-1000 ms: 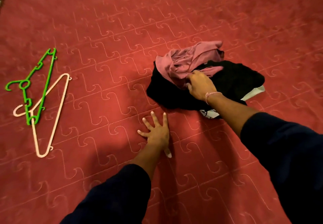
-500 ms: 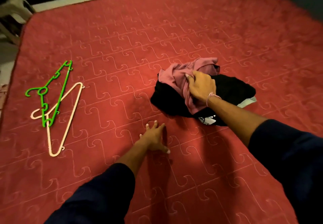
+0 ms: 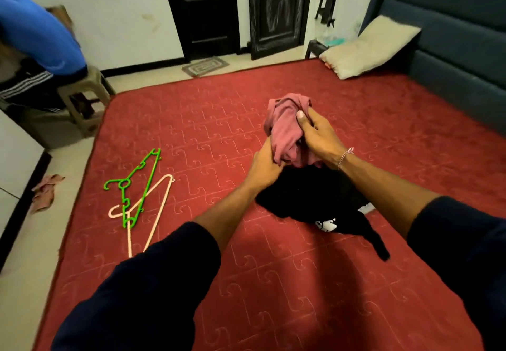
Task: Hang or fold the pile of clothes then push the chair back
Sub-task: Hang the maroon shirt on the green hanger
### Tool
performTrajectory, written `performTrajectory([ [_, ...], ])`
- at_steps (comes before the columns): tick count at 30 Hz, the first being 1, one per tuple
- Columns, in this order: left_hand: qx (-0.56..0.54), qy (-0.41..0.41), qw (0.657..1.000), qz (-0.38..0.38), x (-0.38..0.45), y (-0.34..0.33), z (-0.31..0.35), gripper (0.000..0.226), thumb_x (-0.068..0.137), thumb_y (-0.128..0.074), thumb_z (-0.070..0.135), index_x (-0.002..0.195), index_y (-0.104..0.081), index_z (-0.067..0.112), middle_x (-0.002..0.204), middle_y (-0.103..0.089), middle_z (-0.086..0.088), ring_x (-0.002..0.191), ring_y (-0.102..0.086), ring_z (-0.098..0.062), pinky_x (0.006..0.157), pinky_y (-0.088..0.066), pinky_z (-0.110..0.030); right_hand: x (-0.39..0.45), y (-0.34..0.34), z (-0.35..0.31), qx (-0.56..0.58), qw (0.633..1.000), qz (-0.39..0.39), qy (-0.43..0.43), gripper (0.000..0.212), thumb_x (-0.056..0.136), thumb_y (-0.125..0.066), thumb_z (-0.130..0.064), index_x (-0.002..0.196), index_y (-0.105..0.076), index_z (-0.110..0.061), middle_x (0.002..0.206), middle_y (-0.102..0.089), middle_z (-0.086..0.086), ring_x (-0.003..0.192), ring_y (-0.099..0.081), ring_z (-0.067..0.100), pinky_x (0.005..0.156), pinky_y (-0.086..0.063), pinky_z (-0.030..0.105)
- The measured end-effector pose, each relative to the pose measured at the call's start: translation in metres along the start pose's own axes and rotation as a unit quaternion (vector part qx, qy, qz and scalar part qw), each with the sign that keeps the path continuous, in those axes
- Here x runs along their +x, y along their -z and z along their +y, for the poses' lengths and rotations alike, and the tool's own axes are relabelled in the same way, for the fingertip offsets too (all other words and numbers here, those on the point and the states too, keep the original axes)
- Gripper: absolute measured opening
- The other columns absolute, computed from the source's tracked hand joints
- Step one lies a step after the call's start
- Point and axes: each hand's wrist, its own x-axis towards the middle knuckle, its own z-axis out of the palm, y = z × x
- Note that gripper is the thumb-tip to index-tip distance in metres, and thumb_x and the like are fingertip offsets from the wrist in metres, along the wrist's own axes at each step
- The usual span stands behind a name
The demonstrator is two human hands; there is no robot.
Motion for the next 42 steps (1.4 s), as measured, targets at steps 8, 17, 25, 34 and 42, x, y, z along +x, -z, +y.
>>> performTrajectory([
  [8, 0.062, -0.066, 0.983, 0.162, -0.005, 0.096, 0.118, 0.009, 0.087, -0.052, -0.001, 0.09, -0.053, 0.007, 0.086, -0.064, -0.008, 0.075, -0.059, -0.022, 0.057, -0.043, -0.032, -0.011, 0.042, -0.122, 0.024, 0.999, -0.003, 0.047, 0.063, 0.084, -0.074, -0.052, 0.139, -0.057, -0.027, 0.133, -0.064, -0.01, 0.123, -0.06, 0.007, 0.11, -0.046, 0.038],
  [17, 0.053, -0.068, 0.954, 0.286, -0.039, 0.215, 0.248, 0.006, 0.087, -0.052, 0.011, 0.09, -0.056, 0.008, 0.092, -0.065, -0.014, 0.088, -0.061, -0.032, 0.071, -0.048, -0.039, -0.036, 0.051, -0.266, -0.028, 0.998, 0.02, 0.054, 0.066, 0.065, -0.094, -0.027, 0.12, -0.058, -0.018, 0.097, -0.063, -0.003, 0.087, -0.061, 0.012, 0.071, -0.052, 0.026],
  [25, 0.041, -0.043, 0.974, 0.217, -0.126, 0.304, 0.296, 0.036, 0.086, -0.059, 0.039, 0.061, -0.066, 0.015, 0.052, -0.05, 0.003, 0.05, -0.042, -0.012, 0.048, -0.03, -0.027, -0.091, 0.041, -0.328, -0.056, 0.995, 0.052, 0.058, 0.043, 0.089, -0.072, -0.047, 0.085, -0.071, -0.004, 0.071, -0.059, 0.008, 0.065, -0.052, 0.02, 0.052, -0.038, 0.026],
  [34, 0.089, -0.006, 0.958, 0.271, -0.2, 0.371, 0.297, 0.037, 0.101, -0.049, 0.031, 0.067, -0.058, 0.019, 0.065, -0.052, -0.003, 0.059, -0.049, -0.02, 0.042, -0.038, -0.02, -0.146, 0.04, -0.346, -0.057, 0.995, 0.045, 0.066, 0.059, 0.095, -0.053, -0.061, 0.086, -0.067, -0.005, 0.071, -0.051, 0.004, 0.067, -0.045, 0.019, 0.06, -0.032, 0.03],
  [42, 0.072, -0.048, 0.987, -0.133, -0.236, 0.336, 0.32, 0.11, 0.072, -0.088, 0.021, 0.156, -0.019, 0.034, 0.138, -0.045, 0.002, 0.129, -0.048, -0.019, 0.105, -0.046, -0.035, -0.186, -0.004, -0.402, -0.054, 0.985, -0.036, 0.157, 0.036, 0.094, -0.066, -0.047, 0.084, -0.078, -0.015, 0.072, -0.065, -0.009, 0.06, -0.054, -0.002, 0.058, -0.045, 0.015],
])
